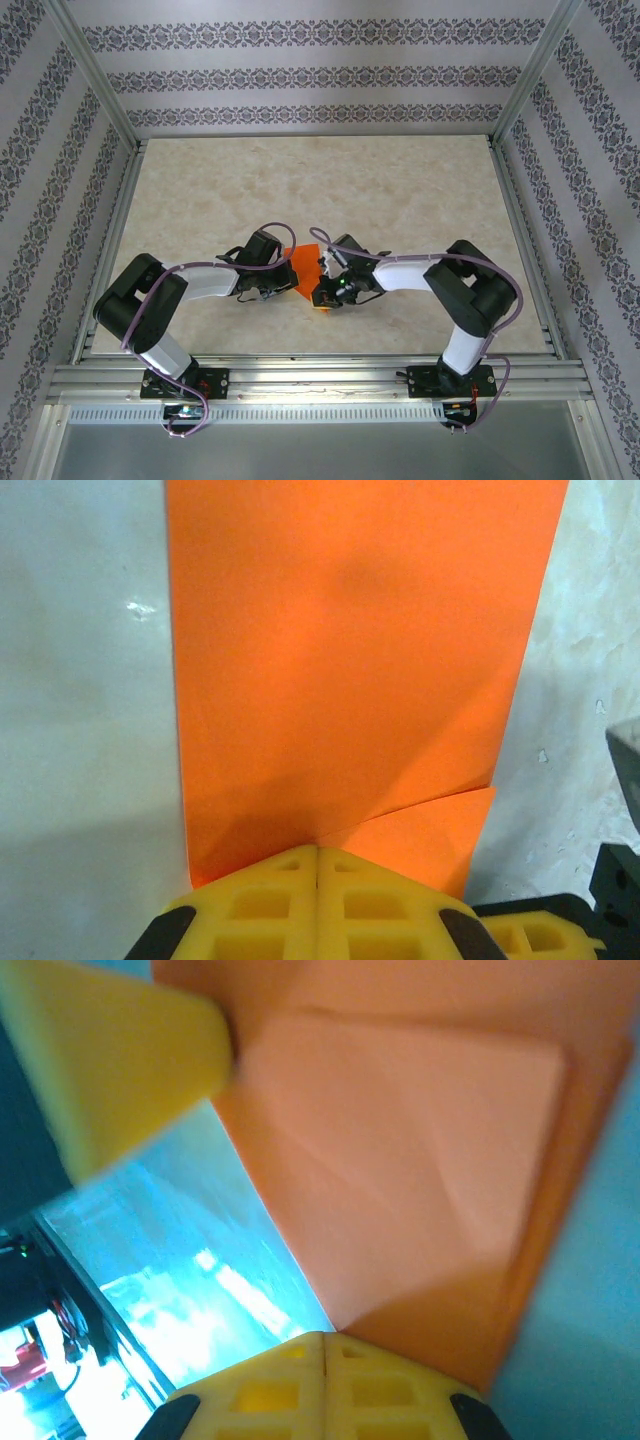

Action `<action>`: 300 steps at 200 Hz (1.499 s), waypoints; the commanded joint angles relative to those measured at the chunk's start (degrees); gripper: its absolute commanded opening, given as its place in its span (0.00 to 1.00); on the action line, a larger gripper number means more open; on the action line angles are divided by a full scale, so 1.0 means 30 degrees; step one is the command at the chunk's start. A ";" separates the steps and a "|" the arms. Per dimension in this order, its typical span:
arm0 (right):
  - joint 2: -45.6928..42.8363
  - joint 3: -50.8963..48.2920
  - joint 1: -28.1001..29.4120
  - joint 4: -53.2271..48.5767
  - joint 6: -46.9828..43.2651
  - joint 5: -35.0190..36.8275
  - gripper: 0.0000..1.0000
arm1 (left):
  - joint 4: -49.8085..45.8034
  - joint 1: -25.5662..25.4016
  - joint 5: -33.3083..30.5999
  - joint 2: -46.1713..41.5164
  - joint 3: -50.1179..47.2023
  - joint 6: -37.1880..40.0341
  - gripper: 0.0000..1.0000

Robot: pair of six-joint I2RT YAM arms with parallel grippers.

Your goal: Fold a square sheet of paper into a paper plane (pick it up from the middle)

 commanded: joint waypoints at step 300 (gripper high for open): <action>0.0384 -0.0973 -0.1156 0.0062 -0.0566 0.1197 0.00 | 0.0056 -0.1217 -0.0052 -0.1149 0.0257 -0.1464 0.00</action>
